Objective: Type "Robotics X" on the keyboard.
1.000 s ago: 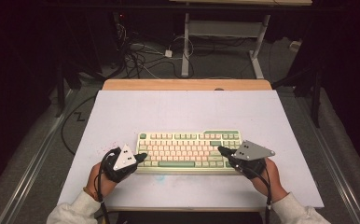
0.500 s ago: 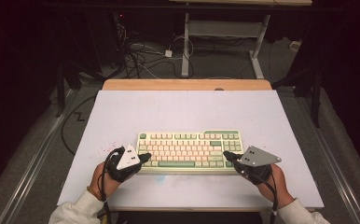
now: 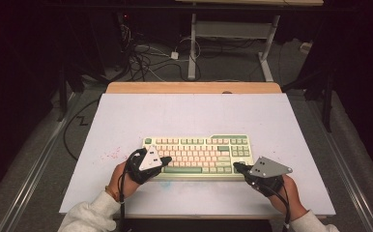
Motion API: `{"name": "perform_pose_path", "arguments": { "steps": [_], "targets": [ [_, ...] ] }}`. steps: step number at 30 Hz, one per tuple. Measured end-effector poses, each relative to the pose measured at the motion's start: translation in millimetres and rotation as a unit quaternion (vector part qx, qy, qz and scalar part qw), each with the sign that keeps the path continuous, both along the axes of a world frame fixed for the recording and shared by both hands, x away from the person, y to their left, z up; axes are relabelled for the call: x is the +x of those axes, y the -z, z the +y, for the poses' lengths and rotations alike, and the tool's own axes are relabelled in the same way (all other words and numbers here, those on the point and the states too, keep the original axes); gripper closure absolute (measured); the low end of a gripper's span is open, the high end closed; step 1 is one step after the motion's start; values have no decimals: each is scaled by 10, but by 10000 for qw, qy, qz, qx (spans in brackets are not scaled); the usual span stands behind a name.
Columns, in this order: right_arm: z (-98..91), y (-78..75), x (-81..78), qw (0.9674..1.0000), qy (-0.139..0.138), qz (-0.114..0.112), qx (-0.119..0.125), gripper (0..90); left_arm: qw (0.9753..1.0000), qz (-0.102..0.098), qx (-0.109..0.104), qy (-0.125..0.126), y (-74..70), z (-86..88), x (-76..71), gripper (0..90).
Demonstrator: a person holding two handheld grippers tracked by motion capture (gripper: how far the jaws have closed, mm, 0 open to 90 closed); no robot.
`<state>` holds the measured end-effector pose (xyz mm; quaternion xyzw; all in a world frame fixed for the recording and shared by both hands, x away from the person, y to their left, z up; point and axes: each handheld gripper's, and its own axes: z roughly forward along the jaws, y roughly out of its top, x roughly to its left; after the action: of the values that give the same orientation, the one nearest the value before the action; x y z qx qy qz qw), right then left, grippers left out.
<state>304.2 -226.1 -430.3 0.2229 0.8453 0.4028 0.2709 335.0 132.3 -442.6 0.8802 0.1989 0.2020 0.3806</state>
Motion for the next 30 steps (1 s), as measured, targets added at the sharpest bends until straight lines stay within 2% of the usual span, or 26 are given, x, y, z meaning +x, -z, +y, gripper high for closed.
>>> {"name": "perform_pose_path", "arguments": {
  "steps": [16,30],
  "targets": [
    [10,11,9,10000,-21,27,-26,900,9996,117,82,252,37,-247,96,873],
    [17,22,19,10000,-39,41,-68,900,9992,178,182,310,91,-370,141,874]
  ]
}}
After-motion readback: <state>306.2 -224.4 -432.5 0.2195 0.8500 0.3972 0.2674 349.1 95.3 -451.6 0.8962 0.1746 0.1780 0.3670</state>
